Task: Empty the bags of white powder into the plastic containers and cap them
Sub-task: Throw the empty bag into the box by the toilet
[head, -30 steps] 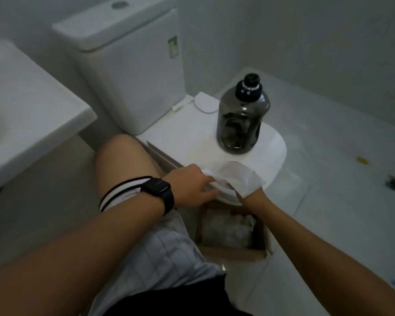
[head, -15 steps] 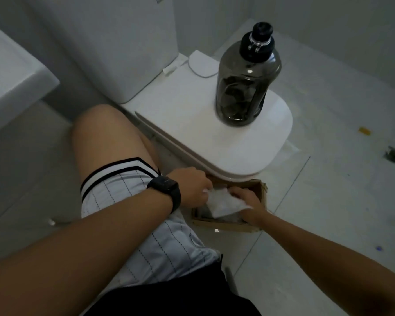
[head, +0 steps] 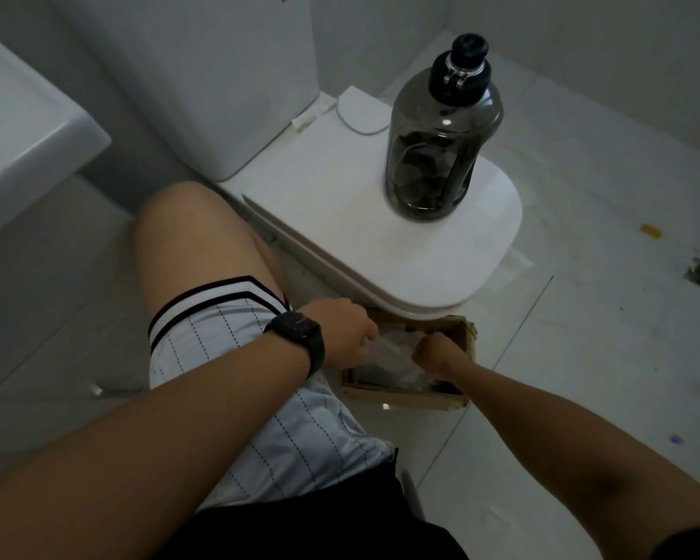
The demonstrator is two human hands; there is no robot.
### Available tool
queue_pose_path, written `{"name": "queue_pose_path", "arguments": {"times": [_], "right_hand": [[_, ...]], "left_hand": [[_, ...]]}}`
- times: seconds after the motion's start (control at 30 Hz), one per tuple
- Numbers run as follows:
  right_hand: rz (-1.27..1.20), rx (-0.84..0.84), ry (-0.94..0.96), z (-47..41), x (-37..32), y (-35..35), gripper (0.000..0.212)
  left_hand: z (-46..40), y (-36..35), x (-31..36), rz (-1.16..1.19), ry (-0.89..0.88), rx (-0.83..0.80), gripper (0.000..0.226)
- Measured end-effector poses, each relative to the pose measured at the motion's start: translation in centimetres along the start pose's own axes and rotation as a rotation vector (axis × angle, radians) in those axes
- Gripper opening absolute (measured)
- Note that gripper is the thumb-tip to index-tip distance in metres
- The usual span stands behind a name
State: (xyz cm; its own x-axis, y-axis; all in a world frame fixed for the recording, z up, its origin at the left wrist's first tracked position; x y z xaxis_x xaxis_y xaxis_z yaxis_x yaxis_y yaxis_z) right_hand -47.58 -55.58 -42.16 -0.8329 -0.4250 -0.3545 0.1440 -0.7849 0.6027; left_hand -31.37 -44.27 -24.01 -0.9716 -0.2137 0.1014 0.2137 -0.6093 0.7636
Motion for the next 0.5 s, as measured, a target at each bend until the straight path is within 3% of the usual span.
{"name": "queue_pose_path", "arguments": {"times": [0.23,0.5], "right_hand": [[0.129,0.046,-0.016,1.0,0.6,1.1,0.039],[0.188,0.108,-0.059,1.8,-1.7,1.5,0.018]], "left_hand": [[-0.3,-0.2,-0.2,-0.016,-0.001,0.0,0.031],[-0.1,0.0,-0.2,-0.01,-0.015,0.02,0.031]]}}
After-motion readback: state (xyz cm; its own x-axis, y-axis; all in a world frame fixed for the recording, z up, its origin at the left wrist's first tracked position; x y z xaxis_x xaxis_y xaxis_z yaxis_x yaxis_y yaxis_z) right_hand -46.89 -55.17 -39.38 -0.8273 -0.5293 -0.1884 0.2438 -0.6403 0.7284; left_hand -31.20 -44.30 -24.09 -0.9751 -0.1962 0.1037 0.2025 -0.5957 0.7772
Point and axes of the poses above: each hand's wrist, its own z-axis away from the middle knuckle, its own y-axis out of the back of the hand, x = y × z, the point moved 4 cm from there along -z, towards the middle knuckle, and after that the axes turned 6 degrees about y, right-handed, at the moved point
